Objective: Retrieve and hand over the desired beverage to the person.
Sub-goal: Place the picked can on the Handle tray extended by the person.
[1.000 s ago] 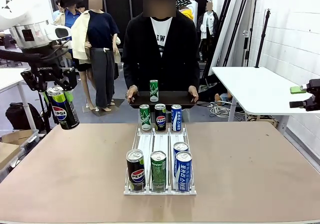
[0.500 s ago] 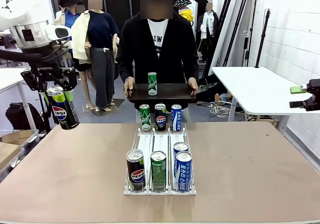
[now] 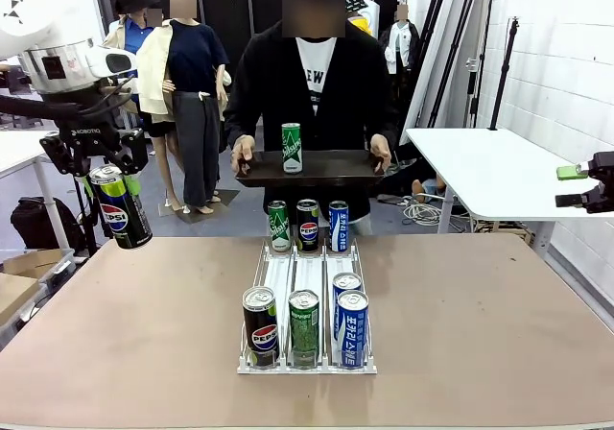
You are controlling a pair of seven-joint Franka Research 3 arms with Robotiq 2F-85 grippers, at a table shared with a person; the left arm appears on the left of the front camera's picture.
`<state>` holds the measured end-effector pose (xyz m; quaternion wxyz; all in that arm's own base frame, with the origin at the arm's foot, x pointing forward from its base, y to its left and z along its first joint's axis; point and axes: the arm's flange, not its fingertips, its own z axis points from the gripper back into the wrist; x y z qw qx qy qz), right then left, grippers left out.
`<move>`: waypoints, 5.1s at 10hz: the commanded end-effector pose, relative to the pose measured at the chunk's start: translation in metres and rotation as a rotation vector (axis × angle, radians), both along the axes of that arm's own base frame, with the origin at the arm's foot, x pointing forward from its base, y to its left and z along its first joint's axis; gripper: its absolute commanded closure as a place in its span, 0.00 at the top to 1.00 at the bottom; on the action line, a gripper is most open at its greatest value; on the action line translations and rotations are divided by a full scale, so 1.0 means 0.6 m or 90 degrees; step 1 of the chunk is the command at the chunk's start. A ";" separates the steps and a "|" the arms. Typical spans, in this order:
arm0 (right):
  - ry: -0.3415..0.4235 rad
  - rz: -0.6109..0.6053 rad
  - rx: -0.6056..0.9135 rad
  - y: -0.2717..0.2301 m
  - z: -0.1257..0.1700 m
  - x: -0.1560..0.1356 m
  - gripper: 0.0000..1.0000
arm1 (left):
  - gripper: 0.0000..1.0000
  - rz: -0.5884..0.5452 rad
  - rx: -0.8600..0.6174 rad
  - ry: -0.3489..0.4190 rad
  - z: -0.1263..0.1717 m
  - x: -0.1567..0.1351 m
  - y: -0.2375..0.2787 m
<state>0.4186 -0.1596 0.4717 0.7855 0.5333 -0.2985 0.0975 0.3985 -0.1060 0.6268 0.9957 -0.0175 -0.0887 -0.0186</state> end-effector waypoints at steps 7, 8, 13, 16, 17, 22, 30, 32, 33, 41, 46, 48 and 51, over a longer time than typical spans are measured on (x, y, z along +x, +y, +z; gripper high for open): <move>-0.004 0.002 0.008 0.002 0.000 -0.001 1.00 | 0.00 0.006 0.003 -0.006 0.006 -0.002 0.004; -0.004 0.002 0.008 0.002 0.000 -0.001 1.00 | 0.00 0.006 0.003 -0.006 0.006 -0.002 0.004; -0.004 0.002 0.008 0.002 0.000 -0.001 1.00 | 0.00 0.003 -0.013 0.020 0.050 -0.011 -0.012; -0.004 0.002 0.008 0.002 0.000 -0.001 1.00 | 0.00 -0.022 -0.015 0.004 0.124 -0.015 -0.049; -0.004 0.002 0.008 0.002 0.000 -0.001 1.00 | 0.00 -0.039 -0.009 -0.005 0.143 -0.014 -0.071; -0.004 0.002 0.008 0.002 0.000 -0.001 1.00 | 0.00 -0.151 0.034 -0.050 0.193 -0.007 -0.217; -0.004 0.002 0.008 0.002 0.000 -0.001 1.00 | 0.00 -0.268 0.033 -0.065 0.210 -0.062 -0.329; -0.004 0.002 0.008 0.002 0.000 -0.001 1.00 | 0.00 -0.299 0.047 -0.063 0.213 -0.056 -0.360; -0.004 0.002 0.008 0.002 0.000 -0.001 1.00 | 0.00 -0.321 0.050 -0.066 0.216 -0.055 -0.379; -0.004 0.002 0.008 0.002 0.000 -0.001 1.00 | 0.00 -0.388 0.087 -0.059 0.205 -0.051 -0.494; -0.004 0.002 0.008 0.002 0.000 -0.001 1.00 | 0.00 -0.406 0.135 -0.057 0.163 -0.032 -0.566; -0.004 0.002 0.008 0.002 0.000 -0.001 1.00 | 0.00 -0.402 0.140 -0.046 0.137 -0.014 -0.584; -0.004 0.002 0.008 0.002 0.000 -0.001 1.00 | 0.00 -0.391 0.139 -0.037 0.112 0.016 -0.600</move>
